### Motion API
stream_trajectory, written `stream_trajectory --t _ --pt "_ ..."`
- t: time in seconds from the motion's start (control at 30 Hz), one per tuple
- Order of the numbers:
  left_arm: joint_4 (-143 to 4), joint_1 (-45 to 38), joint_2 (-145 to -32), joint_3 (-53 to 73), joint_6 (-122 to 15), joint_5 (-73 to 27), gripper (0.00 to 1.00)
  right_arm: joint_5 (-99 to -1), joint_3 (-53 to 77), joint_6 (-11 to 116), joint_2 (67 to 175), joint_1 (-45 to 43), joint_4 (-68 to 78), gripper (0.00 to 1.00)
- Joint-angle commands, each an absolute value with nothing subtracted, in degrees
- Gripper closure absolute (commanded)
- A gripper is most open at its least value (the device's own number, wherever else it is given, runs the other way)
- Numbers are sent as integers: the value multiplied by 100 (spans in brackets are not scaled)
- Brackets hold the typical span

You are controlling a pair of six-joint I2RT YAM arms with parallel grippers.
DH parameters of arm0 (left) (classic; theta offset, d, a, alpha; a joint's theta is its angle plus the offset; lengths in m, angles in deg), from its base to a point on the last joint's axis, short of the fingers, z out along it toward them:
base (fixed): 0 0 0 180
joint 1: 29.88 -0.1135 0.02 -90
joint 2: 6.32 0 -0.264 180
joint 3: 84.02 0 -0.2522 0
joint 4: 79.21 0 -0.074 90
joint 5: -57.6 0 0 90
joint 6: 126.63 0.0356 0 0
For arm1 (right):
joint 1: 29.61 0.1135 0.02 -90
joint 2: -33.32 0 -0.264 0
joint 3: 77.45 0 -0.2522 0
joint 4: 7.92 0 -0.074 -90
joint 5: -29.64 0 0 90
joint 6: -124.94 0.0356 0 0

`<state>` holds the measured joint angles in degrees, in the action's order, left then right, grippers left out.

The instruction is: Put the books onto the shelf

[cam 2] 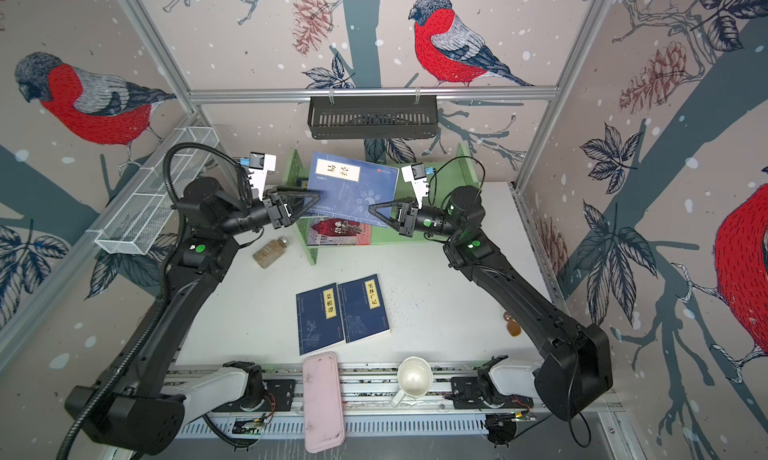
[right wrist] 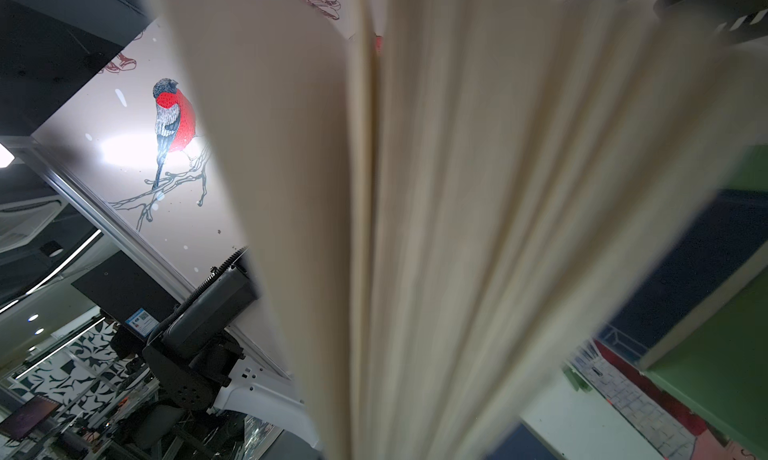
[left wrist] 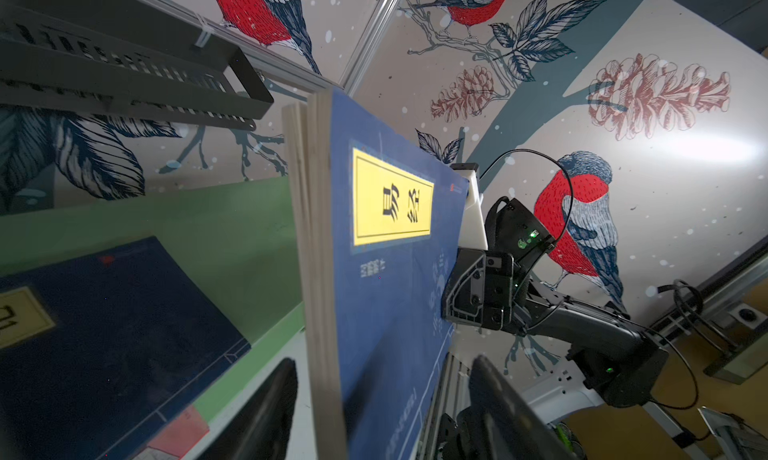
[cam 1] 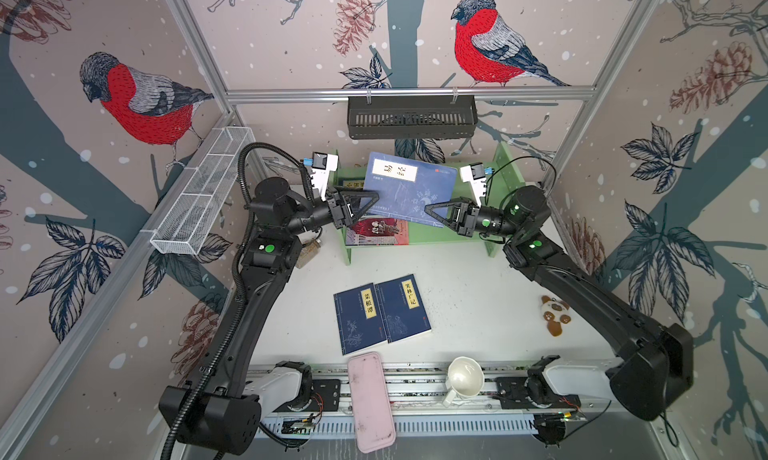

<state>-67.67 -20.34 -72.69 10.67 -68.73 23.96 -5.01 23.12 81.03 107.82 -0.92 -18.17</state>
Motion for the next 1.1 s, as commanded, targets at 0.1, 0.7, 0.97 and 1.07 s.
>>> stream_trajectory --t 0.1,0.7,0.97,1.07 --pt "-6762 -2065 -7278 1164 -6862 2697 22 108 1772 7083 10759 -103 -579 99" --pt "-7400 -2070 -7241 1345 -7480 3327 93 534 1576 6727 11138 -91 -129 72" --pt "-6438 -2074 -7303 1053 -6747 2769 100 169 2138 7582 10970 -137 -1095 76" --pt "-6416 -2074 -7342 1063 -6660 2632 100 112 2099 7507 10996 -165 -1061 75"
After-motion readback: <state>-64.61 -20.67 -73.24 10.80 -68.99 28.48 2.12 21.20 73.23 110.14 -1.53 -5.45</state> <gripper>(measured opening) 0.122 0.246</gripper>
